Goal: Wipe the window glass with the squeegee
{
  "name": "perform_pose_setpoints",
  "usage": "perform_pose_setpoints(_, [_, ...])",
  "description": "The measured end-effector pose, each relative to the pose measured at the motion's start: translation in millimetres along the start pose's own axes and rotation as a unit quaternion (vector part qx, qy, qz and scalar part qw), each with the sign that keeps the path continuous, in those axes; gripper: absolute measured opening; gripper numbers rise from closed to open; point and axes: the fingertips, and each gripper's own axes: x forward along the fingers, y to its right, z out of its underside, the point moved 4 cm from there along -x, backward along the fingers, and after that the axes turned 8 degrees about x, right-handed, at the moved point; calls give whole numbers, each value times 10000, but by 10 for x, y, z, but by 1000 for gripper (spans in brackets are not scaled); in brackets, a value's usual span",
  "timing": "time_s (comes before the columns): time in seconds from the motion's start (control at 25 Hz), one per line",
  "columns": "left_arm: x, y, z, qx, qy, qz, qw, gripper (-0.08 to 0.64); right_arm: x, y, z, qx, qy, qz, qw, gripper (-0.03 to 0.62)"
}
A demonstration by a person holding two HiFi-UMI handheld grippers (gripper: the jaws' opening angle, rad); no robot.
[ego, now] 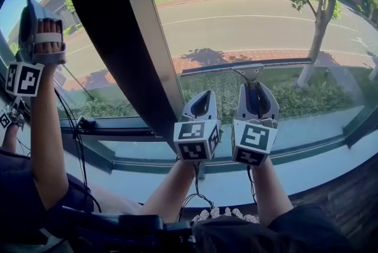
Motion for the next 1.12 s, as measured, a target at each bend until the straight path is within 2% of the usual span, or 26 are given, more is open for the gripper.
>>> perform_pose_setpoints(0.6, [63, 132, -272, -65, -102, 10, 9999, 2, 33, 102, -275, -36, -256, 62, 9996, 132])
perform_pose_setpoints(0.68, [70, 93, -294, -63, -103, 11, 9999, 2, 79, 84, -267, -145, -152, 48, 9998, 130])
perform_pose_setpoints(0.92, [66, -36, -161, -62, -78, -6, 10000, 2, 85, -29, -131, -23, -256, 99, 9996, 132])
perform_pose_setpoints(1.12, [74, -13, -217, -78, -86, 0, 9999, 2, 105, -2, -173, -53, -224, 111, 9997, 130])
